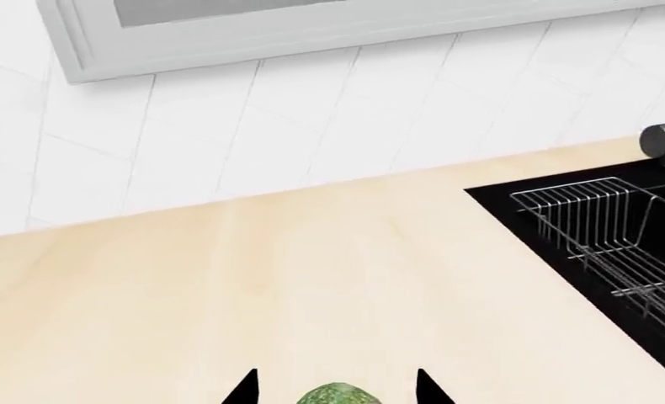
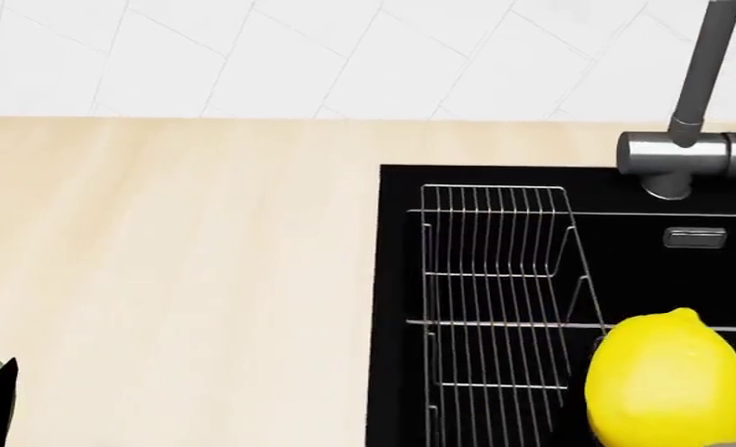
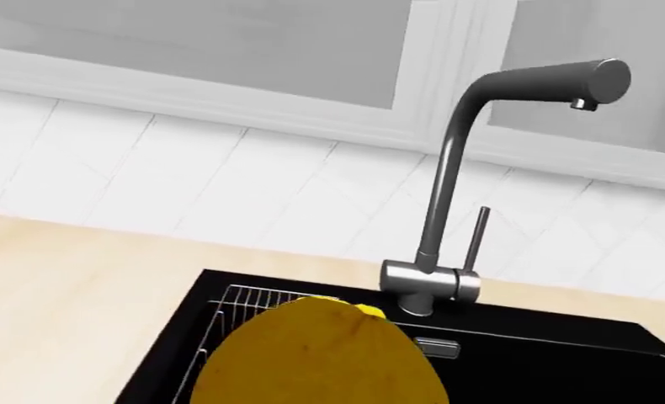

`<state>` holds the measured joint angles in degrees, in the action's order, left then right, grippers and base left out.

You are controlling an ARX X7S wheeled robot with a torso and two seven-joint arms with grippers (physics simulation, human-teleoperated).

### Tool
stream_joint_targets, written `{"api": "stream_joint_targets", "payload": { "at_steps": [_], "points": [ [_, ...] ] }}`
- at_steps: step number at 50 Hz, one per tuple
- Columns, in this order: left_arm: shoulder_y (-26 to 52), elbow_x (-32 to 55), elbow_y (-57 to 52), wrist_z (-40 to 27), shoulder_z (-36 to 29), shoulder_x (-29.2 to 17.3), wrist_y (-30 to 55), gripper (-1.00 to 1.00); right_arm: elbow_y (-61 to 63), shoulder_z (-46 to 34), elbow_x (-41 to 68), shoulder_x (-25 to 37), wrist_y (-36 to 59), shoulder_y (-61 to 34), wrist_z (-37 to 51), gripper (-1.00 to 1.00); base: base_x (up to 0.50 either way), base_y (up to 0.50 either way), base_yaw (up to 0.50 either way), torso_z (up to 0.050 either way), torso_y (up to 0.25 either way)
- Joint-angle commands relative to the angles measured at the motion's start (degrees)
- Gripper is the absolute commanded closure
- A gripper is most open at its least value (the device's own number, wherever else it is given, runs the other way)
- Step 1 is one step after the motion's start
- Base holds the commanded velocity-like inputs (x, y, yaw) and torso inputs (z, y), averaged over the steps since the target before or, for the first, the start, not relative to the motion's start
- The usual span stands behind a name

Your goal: There is a mixed pile of frozen fruits and vegetables on the counter. Locate all the frozen vegetables and place the items in a bowl on the counter. Take all the frozen fruits and defrost them in a running sink.

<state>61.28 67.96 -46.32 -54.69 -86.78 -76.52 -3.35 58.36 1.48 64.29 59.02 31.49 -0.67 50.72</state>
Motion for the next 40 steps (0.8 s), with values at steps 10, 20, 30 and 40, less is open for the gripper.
{"api": "stream_joint_targets", "payload": {
  "at_steps": [10,20,30,40],
  "points": [
    [0.59,-1.0,-0.43,0.76,1.64,1.27,-1.55,1.0,0.65,2.17,-1.39,1.13,-1.07,0.64,-0.86,1.0,0.0,-0.5,0.0,0.0,0.0],
    [1.66,0.01,-1.77,0.85,2.3,0.36,-0.45,1.0,0.75,1.53,-1.41,1.73,-2.07,1.03,-0.48,1.0,0.0,-0.5,0.0,0.0,0.0],
    [0.56,-1.34,-1.17,0.67,1.89,0.77,-1.19,1.0,0.66,1.59,-1.46,2.62,-3.27,1.59,-0.11,1.0,0.0,-0.5,0.0,0.0,0.0],
    [0.05,-1.66,-1.49,1.02,1.76,-0.08,-1.65,1.0,0.35,0.77,-1.92,3.22,-3.75,1.5,0.31,1.0,0.0,-0.5,0.0,0.0,0.0]
  ]
}}
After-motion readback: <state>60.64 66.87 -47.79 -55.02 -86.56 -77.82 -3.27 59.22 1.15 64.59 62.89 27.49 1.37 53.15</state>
